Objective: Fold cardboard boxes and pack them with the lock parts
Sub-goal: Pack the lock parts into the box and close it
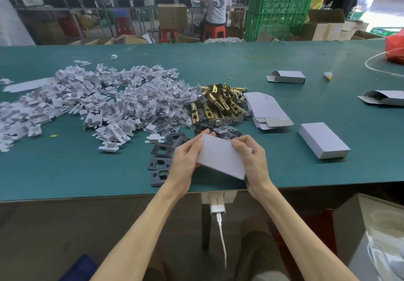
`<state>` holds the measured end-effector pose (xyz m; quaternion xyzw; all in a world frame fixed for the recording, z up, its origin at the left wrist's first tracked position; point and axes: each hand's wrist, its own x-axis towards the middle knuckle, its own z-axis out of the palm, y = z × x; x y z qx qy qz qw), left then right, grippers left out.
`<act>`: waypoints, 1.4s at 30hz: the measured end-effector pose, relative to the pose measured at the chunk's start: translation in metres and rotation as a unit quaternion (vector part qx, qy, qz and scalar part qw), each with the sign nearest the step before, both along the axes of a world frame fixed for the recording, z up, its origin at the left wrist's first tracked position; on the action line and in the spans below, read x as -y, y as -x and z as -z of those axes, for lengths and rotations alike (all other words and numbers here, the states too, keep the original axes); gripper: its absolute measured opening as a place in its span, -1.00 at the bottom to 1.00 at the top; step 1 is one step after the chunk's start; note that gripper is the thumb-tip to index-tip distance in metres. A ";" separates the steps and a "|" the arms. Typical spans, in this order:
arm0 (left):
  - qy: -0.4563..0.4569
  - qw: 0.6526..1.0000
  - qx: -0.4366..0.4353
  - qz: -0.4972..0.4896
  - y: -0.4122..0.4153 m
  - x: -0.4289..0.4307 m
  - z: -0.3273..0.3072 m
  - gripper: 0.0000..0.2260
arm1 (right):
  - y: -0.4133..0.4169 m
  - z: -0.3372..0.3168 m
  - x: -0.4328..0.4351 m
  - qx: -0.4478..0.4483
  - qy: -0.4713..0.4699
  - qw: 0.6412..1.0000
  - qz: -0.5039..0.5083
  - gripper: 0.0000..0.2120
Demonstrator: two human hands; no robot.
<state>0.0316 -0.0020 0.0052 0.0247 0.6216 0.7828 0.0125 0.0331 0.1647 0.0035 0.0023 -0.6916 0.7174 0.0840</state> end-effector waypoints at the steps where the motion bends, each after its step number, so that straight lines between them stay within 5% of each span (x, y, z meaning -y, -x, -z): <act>1: 0.004 1.000 0.000 0.006 0.001 0.000 0.000 -0.70 | 0.000 0.001 0.000 -0.001 -0.006 1.000 -0.003 -0.74; 11: 0.067 0.997 -0.009 0.029 0.002 -0.003 0.005 -0.48 | 0.004 0.004 0.005 -0.008 -0.075 0.997 -0.019 -0.69; 20: 0.095 0.995 0.002 0.033 0.004 0.000 0.006 -0.60 | 0.011 0.007 0.018 0.014 -0.092 0.995 0.047 -0.70; 28: 0.028 0.998 0.049 -0.017 0.006 0.006 0.004 -0.78 | 0.008 -0.017 0.043 0.075 0.103 0.990 0.055 -0.59; 33: -0.016 0.997 0.061 -0.038 0.005 0.008 0.002 -0.75 | 0.015 -0.024 0.041 0.073 0.021 0.997 0.009 -0.65; 36: -0.015 0.997 0.065 -0.038 0.007 0.006 0.002 -0.76 | 0.022 -0.025 0.028 0.016 -0.105 0.994 0.014 -0.68; 39: -0.005 0.998 0.057 -0.029 0.009 0.006 0.003 -0.74 | 0.023 -0.031 0.010 -0.148 -0.349 0.925 0.006 -0.66; 42: -0.011 0.998 0.053 -0.026 0.011 0.007 0.005 -0.71 | 0.019 -0.032 0.001 -0.206 -0.599 0.765 -0.120 -0.30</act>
